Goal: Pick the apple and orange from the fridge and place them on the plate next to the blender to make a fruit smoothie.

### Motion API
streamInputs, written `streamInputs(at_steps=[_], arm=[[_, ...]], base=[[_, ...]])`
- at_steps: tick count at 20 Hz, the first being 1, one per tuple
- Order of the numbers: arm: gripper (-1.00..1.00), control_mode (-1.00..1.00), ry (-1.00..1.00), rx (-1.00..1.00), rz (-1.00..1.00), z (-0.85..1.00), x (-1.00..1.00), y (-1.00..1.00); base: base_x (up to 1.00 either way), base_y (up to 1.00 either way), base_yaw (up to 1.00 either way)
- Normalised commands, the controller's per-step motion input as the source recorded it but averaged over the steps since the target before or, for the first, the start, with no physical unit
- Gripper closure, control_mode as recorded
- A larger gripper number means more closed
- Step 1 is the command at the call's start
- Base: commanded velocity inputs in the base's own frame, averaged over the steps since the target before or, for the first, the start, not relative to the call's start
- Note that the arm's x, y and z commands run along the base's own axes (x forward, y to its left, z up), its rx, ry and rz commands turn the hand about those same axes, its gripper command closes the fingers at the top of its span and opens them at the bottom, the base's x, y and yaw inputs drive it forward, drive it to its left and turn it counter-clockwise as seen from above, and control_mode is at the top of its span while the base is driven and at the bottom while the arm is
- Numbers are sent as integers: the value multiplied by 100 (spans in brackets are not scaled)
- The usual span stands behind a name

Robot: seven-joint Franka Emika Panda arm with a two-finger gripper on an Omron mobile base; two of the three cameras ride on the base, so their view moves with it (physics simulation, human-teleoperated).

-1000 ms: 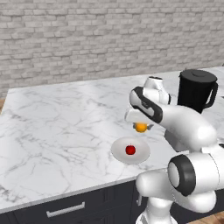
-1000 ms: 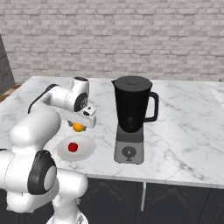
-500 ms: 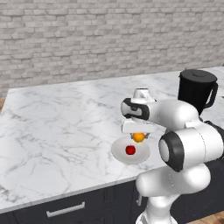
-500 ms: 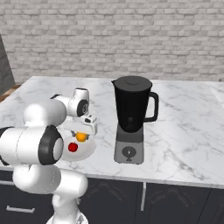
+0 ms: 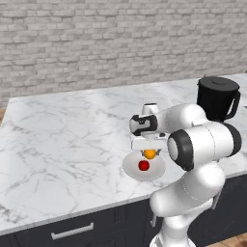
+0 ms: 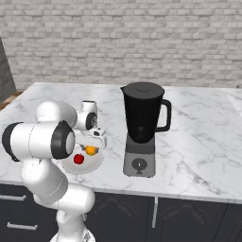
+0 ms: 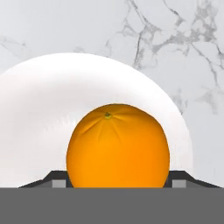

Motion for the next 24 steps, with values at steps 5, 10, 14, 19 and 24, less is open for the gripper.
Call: streamInputs(at_steps=[5,10,14,19,24], arm=[[100,-100,-1,-1,0,-36,19,0],[-100,-100,-4,-2,0,-23,12,0],[-100,-100,0,0,0,0,-14,0],[-100,-100,-1,0,-2,14,-51,0],[-100,-100,-4,0,-6,28,-66,0]], base=[[0,0,0],[0,0,0],[0,0,0],[0,0,0],[0,0,0]])
